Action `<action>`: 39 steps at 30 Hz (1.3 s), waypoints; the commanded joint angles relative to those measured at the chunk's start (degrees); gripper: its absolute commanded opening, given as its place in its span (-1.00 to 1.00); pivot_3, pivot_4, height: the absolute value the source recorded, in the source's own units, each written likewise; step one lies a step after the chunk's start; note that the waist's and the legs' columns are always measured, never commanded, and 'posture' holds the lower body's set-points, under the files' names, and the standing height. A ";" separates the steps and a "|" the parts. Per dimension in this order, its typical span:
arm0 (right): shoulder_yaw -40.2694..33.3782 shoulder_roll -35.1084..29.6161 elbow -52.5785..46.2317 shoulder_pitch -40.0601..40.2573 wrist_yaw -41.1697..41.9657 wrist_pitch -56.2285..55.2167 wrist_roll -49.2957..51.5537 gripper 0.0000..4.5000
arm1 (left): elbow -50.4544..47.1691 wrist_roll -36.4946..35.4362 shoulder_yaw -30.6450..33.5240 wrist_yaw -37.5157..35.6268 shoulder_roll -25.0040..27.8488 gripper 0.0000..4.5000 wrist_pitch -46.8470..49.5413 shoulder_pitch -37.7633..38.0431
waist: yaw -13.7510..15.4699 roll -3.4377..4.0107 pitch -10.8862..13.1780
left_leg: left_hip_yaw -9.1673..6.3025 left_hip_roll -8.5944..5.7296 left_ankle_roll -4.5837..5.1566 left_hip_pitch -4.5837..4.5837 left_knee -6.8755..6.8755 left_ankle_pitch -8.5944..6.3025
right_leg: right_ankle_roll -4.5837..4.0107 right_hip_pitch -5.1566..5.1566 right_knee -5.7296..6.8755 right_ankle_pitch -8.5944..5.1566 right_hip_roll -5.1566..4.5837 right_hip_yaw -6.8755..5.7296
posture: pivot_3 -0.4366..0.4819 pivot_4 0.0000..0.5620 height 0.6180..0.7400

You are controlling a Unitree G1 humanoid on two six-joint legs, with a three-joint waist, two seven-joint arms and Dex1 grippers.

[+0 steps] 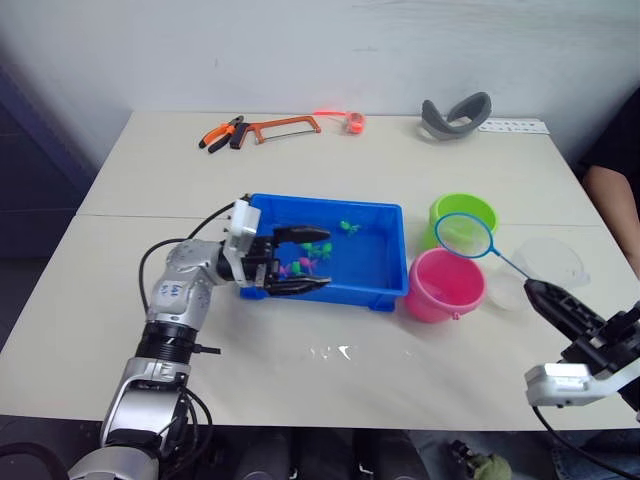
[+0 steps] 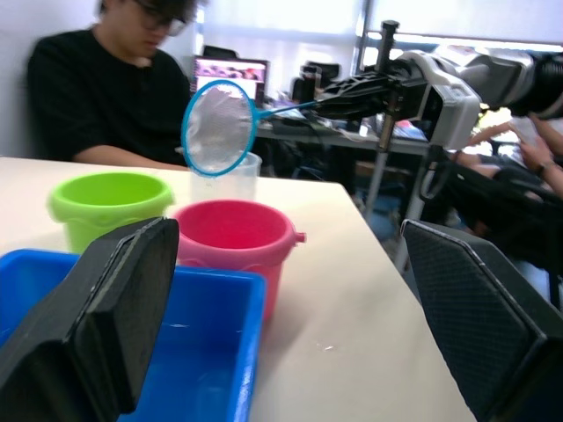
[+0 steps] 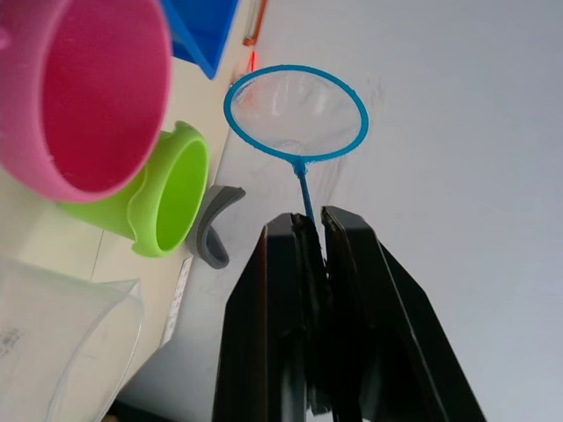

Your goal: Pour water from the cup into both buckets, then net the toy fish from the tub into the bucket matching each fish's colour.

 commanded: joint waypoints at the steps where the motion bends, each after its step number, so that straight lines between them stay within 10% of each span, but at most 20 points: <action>1: 3.46 -0.76 -5.38 -2.23 10.35 17.19 31.97 -1.00 | -3.52 -3.03 4.92 2.49 3.81 0.96 3.56 0.38 | 0.02 -0.01 0.01 | -0.07 0.03 0.01 0.00 0.01 0.00 | 0.00 0.03 -0.01 0.00 -0.04 -0.04 | -0.05 -0.47 1.00; 6: 10.26 -5.37 -8.23 -17.05 13.51 40.67 62.90 -1.00 | -6.39 -3.35 9.53 4.42 10.73 0.96 6.62 3.26 | -0.77 -0.01 0.01 | -0.07 0.02 0.09 0.06 0.02 -0.05 | -0.01 0.05 0.03 0.01 -0.44 -0.08 | -0.05 -0.47 1.00; 14: 19.43 -4.29 -4.55 -36.60 9.01 62.07 79.12 -1.00 | -12.67 -4.95 13.42 7.60 15.31 0.96 10.23 9.31 | 0.18 0.01 0.02 | -0.21 -0.11 0.16 -0.16 -0.02 -0.09 | -0.07 -0.06 -0.07 -0.02 -0.74 -0.44 | -0.05 -0.47 1.00; 30: 34.16 2.45 7.05 -56.41 14.85 71.59 69.59 -1.00 | -19.36 -7.78 16.92 12.16 15.91 0.96 12.04 17.66 | -0.15 0.01 0.02 | -0.11 -0.16 0.21 -0.24 0.00 -0.13 | -0.01 -0.12 -0.10 0.01 -0.76 -0.46 | -0.05 -0.47 1.00; 39: 37.03 3.66 11.06 -57.80 28.13 59.50 60.59 -1.00 | -16.40 -5.70 17.37 8.28 19.62 0.96 8.19 18.83 | -0.23 0.02 0.03 | -0.08 -0.15 0.18 -0.25 -0.03 -0.15 | -0.01 -0.15 -0.12 0.01 -0.73 -0.47 | -0.05 -0.47 1.00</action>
